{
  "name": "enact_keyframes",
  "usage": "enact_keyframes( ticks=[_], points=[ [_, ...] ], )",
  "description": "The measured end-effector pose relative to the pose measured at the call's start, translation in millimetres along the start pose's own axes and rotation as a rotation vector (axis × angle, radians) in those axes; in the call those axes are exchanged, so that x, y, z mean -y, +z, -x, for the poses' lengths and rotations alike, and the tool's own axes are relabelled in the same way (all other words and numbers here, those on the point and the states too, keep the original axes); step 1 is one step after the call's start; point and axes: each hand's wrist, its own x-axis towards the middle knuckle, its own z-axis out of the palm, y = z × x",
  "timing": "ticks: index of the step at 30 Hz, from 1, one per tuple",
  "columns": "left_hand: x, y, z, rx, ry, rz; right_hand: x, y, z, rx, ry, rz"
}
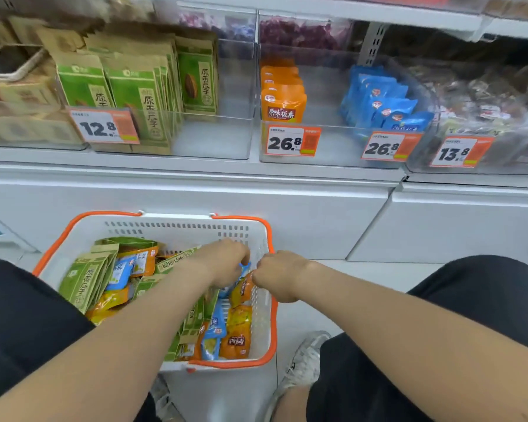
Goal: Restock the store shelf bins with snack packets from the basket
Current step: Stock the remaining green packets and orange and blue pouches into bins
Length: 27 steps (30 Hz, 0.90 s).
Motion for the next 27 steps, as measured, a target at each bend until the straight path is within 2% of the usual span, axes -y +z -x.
enact_keyframes(
  ticks=[5, 11, 14, 22, 24, 27],
  points=[
    [-9, 40, -4, 0.287, 0.013, -0.254, -18, -4, -6, -0.025, 0.147, -0.03],
    [-13, 66, -19, 0.388, 0.141, -0.46, -25, 3, -12, 0.002, 0.201, -0.148],
    [-10, 84, -31, 0.354, 0.144, -0.545, -29, 6, -15, 0.001, 0.194, -0.166],
    [-4, 77, -44, 0.101, 0.122, -0.568, -40, -6, -20, 0.063, 0.193, -0.218],
    [-4, 72, -41, 0.093, 0.082, -0.56, -41, -12, -19, 0.064, 0.196, -0.228],
    [-1, 70, -36, 0.166, 0.05, -0.457, -40, -18, -18, 0.066, 0.191, -0.262]
  ],
)
